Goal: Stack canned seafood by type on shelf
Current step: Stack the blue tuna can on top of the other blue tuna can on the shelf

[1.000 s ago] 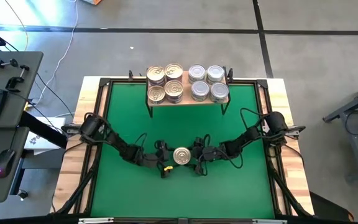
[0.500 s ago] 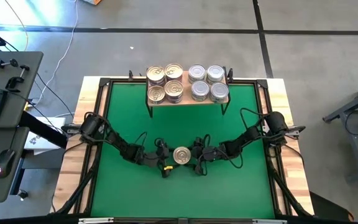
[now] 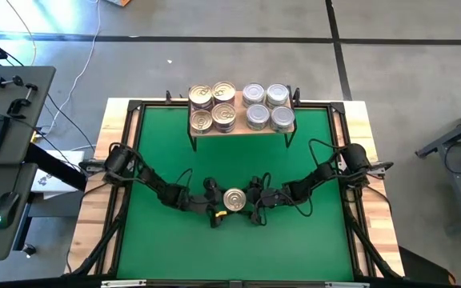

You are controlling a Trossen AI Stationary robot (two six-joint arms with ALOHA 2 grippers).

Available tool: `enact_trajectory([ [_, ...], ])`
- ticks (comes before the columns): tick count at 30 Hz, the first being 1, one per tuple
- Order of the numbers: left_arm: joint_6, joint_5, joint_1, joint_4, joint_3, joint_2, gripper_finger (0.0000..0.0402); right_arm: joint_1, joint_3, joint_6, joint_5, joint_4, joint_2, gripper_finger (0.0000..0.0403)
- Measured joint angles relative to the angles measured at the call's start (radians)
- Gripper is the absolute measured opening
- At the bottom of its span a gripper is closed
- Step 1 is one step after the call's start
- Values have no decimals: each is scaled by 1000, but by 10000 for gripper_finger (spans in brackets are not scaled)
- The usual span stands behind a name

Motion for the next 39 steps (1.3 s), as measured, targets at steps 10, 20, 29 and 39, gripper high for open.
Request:
enact_trajectory([
  [10,-75,10,5,-1,7,0,384,-1,0,11,-7,1,0,358],
  [20,24,23,27,-57,44,0,384,0,-1,-10,-1,-6,0,358],
  [29,57,47,32,-57,48,-1,384,0,-2,-7,1,-9,-1,358],
  [39,-17,-67,-23,-40,36,-1,356,9,1,9,-17,-58,-19,358],
])
